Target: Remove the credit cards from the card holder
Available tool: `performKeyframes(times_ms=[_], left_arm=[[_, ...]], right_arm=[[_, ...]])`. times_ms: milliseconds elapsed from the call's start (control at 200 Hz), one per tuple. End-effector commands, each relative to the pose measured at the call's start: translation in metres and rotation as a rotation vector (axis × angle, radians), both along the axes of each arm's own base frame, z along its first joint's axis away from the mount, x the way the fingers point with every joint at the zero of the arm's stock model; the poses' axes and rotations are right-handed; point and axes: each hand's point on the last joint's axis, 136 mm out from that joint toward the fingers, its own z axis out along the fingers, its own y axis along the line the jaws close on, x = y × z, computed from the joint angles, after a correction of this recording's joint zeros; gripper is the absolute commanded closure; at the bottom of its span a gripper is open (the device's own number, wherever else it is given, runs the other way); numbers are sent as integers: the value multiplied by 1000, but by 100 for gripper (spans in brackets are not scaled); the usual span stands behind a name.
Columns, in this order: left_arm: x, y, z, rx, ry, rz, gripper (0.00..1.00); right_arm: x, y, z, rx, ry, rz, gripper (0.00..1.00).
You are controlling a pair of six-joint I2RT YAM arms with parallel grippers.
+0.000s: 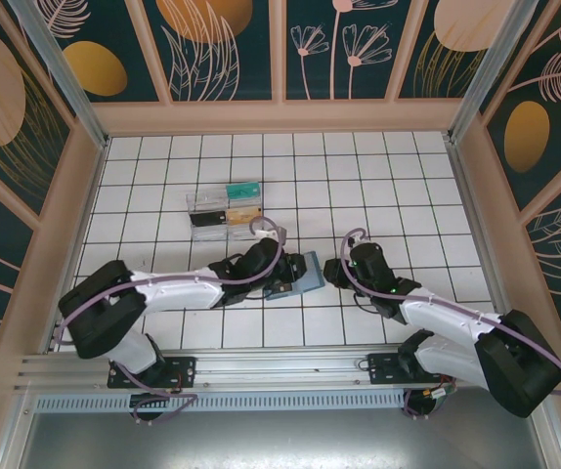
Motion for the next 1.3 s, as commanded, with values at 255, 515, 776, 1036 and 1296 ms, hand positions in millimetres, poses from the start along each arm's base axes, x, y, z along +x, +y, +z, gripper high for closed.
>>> performKeyframes(times_ms=[255, 515, 776, 1036, 1296], left_arm=[[-9, 68, -46, 171, 52, 139, 100], [-12, 63, -61, 187, 80, 112, 100], [-16, 70, -79, 228, 117, 124, 100], [-20, 74, -87, 245, 143, 130, 100], [-21, 75, -87, 242, 146, 132, 100]], right_arm=[[-1, 78, 36, 122, -31, 253, 76], [-4, 101, 12, 101, 72, 323, 77], [-6, 106, -10, 73, 139, 337, 78], [-8, 108, -27, 50, 193, 341, 79], [-8, 103, -37, 20, 220, 314, 80]])
